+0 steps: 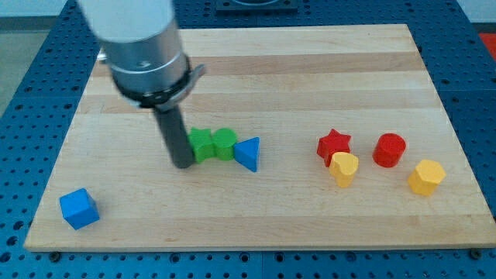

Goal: Push the blue triangle to the left

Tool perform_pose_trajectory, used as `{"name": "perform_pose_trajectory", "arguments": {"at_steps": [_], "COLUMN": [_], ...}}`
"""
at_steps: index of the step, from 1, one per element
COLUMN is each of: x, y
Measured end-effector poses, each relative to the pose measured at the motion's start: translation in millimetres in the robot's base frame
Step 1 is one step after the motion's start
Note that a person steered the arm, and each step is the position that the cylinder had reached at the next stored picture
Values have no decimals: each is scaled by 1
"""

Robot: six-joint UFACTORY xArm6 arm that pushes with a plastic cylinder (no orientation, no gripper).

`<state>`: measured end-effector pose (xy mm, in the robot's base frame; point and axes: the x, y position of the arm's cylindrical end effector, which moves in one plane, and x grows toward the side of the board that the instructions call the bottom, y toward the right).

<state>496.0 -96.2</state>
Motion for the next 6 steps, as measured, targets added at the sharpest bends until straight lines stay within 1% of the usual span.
{"name": "perform_pose_trajectory", "arguments": {"at_steps": [3,4,5,6], "x": [-45,-30,-10,14], "y": [125,127,113,84]}}
